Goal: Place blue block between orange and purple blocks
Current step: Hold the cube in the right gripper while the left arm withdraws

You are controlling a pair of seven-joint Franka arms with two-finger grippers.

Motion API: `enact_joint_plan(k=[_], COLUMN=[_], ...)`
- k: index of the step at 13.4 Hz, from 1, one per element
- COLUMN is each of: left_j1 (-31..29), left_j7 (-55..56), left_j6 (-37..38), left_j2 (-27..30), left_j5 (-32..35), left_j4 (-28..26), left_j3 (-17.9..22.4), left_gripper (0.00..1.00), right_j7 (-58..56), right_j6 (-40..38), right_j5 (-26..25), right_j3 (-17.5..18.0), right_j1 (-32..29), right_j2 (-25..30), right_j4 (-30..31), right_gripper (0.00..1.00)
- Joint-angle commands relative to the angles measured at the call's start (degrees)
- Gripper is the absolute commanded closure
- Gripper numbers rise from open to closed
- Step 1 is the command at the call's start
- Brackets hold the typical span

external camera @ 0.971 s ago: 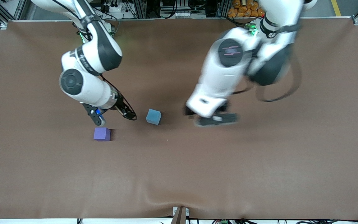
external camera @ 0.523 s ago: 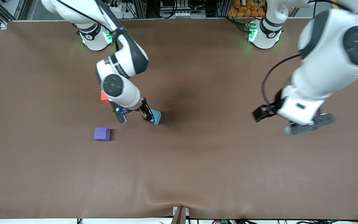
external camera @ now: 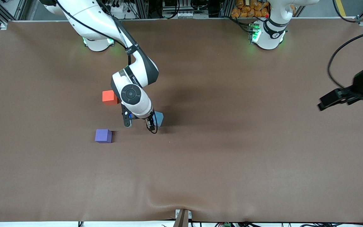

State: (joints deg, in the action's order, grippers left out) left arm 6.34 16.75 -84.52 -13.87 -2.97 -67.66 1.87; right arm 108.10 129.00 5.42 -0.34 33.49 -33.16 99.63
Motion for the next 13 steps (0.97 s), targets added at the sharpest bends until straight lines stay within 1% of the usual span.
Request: enact_joint_plan(k=[1,2,4,5,6,9,12,13], left_j1=[-0.80,-0.71,-0.36,-0.45,-0.54,-0.45,-0.71,-0.71], left_j7=[-1.90,-2.07,-3.30,-4.44,-4.88,-4.80,-4.89,-4.97], left_j6=[-0.56,-0.82,-5.10,-6.87,-6.89,-6.80,-6.80,-6.80], left_j2=[6.38,8.75,14.54,16.57,17.38,17.38,16.77,16.77], left_j5=[-0.02,-0.02,0.33,0.51,0.51,0.77,0.86,0.86], left_j4=[-7.65,-10.28,-18.96,-22.40,-23.13,-22.87,-21.47,-21.38], left_j3=[-0.73,-0.56,-0.47,-0.38,-0.38,-0.20,-0.38,-0.38], left_gripper=[0.00,0.00,0.00,0.00,0.00,0.00,0.00,0.00], right_j7=[3.08,4.13,6.24,7.03,7.30,7.13,7.04,6.95], right_j6=[0.64,0.64,0.64,0.55,0.63,0.90,1.34,1.25], right_j5=[-1.12,-1.12,-1.03,-1.11,-1.12,-1.20,-1.55,-2.60], right_j3=[-0.19,-0.19,-0.19,-0.19,-0.19,-0.28,-0.36,-0.36], right_j1=[1.58,1.67,2.54,2.89,3.16,3.25,2.90,2.72], right_j2=[-1.90,-2.08,-2.17,-2.17,-2.26,-3.57,-4.19,-4.28], right_j4=[-0.84,-0.84,-0.84,-0.84,-0.84,-0.93,-0.93,-0.84], right_gripper=[0.00,0.00,0.00,0.00,0.00,0.00,0.00,0.00])
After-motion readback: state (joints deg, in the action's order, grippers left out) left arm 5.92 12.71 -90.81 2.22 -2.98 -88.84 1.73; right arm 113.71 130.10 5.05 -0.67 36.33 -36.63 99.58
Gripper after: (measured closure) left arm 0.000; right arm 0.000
